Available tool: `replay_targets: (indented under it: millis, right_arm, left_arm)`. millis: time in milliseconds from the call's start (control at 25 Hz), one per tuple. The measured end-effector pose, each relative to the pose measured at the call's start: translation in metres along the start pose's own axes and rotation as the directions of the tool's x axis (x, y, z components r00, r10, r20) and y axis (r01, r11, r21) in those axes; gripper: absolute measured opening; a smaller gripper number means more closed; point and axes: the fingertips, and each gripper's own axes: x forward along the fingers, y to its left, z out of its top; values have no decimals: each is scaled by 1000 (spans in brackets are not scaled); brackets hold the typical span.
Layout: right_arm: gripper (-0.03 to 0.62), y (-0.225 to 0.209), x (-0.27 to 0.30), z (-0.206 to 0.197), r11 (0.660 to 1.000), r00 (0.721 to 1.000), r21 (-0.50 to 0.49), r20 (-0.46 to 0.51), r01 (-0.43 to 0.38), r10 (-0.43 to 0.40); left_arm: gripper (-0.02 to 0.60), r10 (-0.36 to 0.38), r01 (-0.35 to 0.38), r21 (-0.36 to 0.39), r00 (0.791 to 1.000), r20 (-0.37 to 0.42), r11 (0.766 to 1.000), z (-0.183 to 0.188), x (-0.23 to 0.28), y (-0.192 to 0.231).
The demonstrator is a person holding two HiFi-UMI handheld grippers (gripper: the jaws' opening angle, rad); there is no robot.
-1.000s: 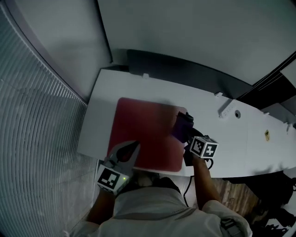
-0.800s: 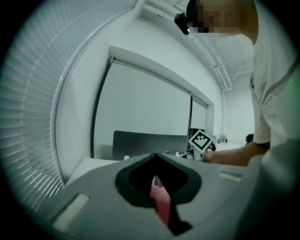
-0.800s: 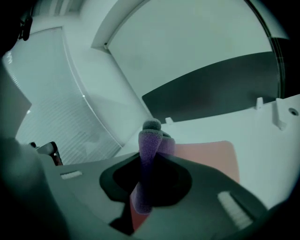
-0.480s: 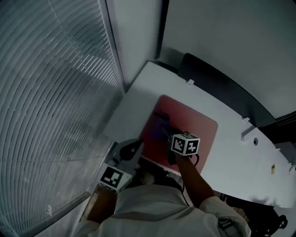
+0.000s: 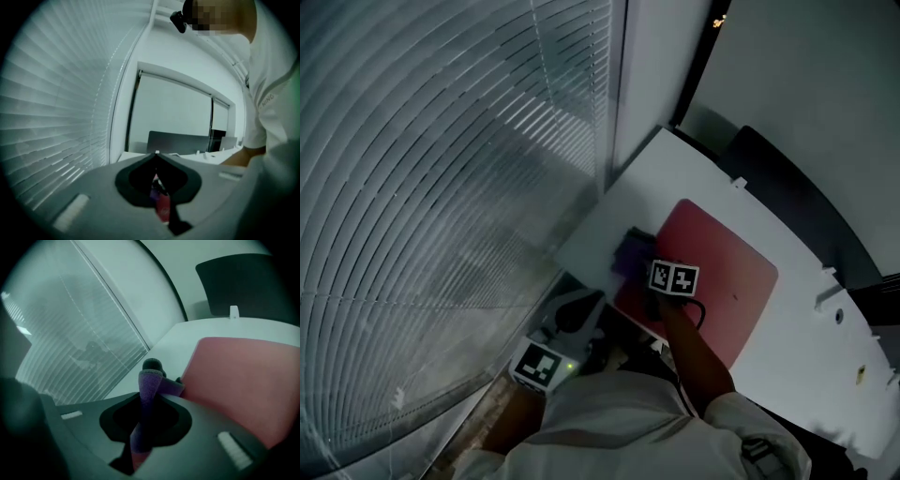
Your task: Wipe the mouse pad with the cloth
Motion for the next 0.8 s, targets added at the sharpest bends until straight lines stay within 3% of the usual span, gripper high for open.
replay_targets:
  millis: [160, 360, 560, 800]
  right_arm:
    - [49, -31, -10, -12, 997, 997, 35, -4, 76, -76]
    - [49, -75, -44, -27, 987, 991, 84, 10, 135, -136]
    - [49, -127, -99, -44, 977, 984, 127, 24, 171, -175]
    - [49, -197, -178, -68, 953, 972, 207, 35, 220, -232]
  left_arm:
    - [2, -34, 34, -3, 999, -5, 999, 0, 4, 5]
    - [2, -103, 103, 56, 995, -15, 993, 8, 31, -8]
    - [2, -151, 154, 56, 987, -52, 987, 11, 65, -54]
    - [3, -259, 266, 71, 962, -88, 961, 16, 105, -144]
